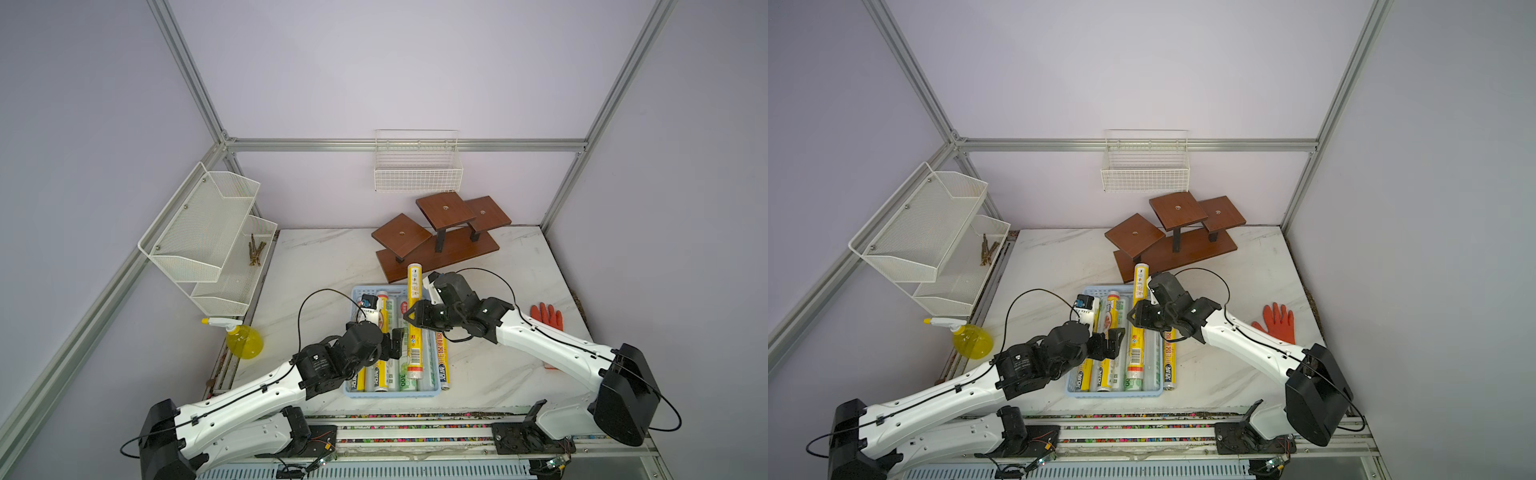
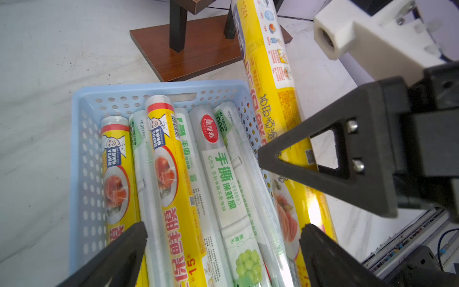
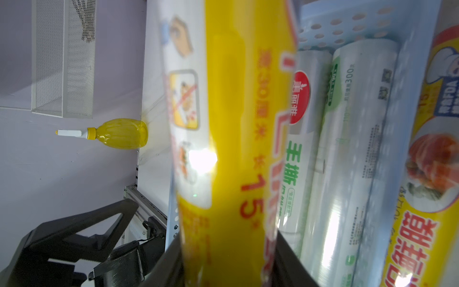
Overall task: Put the plastic wrap into the basket
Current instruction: Place the plastic wrap in the basket.
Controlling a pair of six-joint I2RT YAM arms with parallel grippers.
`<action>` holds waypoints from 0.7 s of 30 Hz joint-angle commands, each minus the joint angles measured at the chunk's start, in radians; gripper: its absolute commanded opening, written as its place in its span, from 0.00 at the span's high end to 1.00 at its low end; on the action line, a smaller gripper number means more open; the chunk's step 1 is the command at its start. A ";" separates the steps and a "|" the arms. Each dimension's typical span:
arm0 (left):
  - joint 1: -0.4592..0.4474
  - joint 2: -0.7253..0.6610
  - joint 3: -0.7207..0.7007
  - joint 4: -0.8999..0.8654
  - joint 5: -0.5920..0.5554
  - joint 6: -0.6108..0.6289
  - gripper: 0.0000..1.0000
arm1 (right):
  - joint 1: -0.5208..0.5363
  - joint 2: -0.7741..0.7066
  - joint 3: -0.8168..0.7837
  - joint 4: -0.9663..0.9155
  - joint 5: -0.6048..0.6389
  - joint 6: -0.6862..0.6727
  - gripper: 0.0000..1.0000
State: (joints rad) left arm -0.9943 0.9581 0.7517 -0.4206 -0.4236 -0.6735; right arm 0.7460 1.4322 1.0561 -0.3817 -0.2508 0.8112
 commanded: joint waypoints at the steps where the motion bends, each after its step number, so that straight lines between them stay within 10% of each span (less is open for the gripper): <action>1: 0.008 -0.031 -0.005 -0.007 -0.046 -0.018 0.00 | 0.011 0.006 -0.001 0.062 -0.010 0.020 0.63; 21: 0.014 -0.028 0.018 -0.072 -0.080 -0.044 0.00 | 0.034 0.099 -0.026 0.106 0.016 0.060 0.63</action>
State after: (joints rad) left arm -0.9874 0.9394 0.7460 -0.4919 -0.4801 -0.6971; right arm 0.7704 1.5032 1.0344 -0.2859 -0.2695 0.8600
